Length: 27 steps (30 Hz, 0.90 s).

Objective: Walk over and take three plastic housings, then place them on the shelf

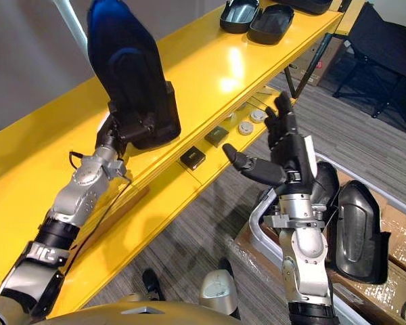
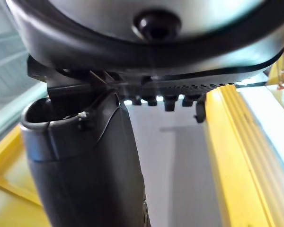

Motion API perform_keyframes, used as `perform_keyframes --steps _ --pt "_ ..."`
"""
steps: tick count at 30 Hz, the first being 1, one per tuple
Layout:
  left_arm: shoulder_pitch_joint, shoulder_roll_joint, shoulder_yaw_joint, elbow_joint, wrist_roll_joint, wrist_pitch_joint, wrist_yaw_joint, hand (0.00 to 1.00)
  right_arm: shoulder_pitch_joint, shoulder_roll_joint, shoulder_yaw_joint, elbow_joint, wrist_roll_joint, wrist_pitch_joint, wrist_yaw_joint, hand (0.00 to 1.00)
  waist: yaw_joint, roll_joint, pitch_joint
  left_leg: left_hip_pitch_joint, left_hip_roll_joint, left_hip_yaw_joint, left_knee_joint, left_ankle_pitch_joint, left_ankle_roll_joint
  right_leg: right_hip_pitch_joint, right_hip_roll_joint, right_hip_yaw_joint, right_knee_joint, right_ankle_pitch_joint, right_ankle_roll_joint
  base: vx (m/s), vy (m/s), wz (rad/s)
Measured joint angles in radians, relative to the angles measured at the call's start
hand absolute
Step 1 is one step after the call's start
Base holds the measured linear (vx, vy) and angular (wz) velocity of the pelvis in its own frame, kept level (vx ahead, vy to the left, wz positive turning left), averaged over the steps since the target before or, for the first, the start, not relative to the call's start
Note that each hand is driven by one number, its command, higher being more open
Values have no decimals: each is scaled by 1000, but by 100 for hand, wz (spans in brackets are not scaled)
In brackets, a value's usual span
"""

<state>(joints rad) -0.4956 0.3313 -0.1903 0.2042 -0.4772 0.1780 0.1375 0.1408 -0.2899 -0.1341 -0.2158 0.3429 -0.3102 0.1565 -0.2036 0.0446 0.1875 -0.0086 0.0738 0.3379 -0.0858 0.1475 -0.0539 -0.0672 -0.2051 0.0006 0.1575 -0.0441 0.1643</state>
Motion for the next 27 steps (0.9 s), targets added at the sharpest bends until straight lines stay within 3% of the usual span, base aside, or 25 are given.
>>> perform_keyframes --steps 9,19,20,27 --pt "-58 0 14 86 -159 64 42 0 -2 0 66 9 20 26 27 100 -15 4 33 -7 0 -5 -1 8 4 -5 0 -1 4 0 0 -6 0 1" --pt "-184 0 23 200 -218 39 39 0 -75 -3 106 9 20 51 -19 100 -10 -16 97 -23 9 -7 -3 13 -3 -31 1 5 20 -5 -6 -19 -2 1" --pt "-198 0 25 200 -218 38 41 100 -83 -5 107 9 20 52 -20 100 -9 -17 106 -31 9 -7 -3 15 -3 -40 1 6 25 -5 -6 -40 -4 4" --pt "-302 2 32 198 -219 -3 106 100 -161 -25 119 9 21 69 -64 100 5 -18 191 -74 9 -16 0 34 0 -103 0 8 74 -8 -1 -17 -12 3"
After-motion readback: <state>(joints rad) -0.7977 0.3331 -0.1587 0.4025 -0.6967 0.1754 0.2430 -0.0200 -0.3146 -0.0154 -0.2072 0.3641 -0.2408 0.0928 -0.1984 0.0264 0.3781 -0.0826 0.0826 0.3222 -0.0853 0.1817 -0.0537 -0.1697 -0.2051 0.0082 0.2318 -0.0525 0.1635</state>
